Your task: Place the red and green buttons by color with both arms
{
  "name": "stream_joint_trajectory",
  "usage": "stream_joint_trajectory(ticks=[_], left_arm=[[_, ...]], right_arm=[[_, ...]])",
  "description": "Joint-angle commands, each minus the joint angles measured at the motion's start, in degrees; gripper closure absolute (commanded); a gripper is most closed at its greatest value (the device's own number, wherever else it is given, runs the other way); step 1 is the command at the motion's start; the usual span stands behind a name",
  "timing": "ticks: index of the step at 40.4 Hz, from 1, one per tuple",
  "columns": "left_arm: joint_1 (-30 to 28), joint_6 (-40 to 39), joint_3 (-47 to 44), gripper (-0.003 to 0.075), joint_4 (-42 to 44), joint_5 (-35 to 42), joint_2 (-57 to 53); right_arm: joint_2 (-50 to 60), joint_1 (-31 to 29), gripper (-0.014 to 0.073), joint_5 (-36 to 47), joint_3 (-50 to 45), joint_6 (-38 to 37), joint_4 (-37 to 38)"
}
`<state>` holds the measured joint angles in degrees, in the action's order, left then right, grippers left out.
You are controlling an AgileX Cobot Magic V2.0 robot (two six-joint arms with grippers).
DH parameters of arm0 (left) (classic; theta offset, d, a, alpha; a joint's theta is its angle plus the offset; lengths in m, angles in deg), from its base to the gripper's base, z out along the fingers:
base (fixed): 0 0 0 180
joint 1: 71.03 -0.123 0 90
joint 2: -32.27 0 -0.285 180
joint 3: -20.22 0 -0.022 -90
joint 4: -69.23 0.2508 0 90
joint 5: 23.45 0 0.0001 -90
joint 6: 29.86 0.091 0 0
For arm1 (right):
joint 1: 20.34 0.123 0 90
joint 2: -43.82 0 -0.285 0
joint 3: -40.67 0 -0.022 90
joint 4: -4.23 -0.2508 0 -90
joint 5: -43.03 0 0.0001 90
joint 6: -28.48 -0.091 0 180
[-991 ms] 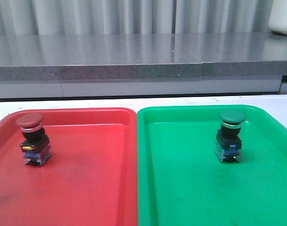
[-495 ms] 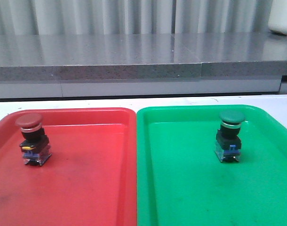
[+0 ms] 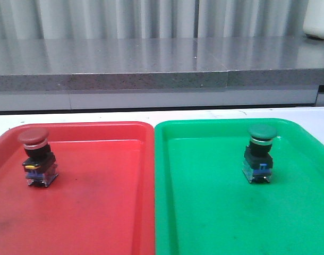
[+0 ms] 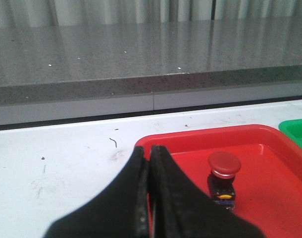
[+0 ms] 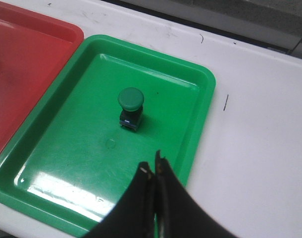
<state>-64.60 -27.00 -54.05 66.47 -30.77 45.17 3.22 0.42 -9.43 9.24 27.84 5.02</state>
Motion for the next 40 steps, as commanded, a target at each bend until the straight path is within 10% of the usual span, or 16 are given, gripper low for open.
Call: stream_joint_trajectory(ticks=[1, 40], left_arm=[[-1.50, -0.35, -1.48, 0.0740, 0.07, 8.11, -3.08], [-4.74, -3.65, -4.62, 0.0740, -2.40, 8.65, -6.46]], right_arm=[[-0.04, 0.03, 0.0664, 3.35, 1.39, 0.64, 0.48], [-0.04, 0.03, 0.0664, 3.27, 1.39, 0.64, 0.48]])
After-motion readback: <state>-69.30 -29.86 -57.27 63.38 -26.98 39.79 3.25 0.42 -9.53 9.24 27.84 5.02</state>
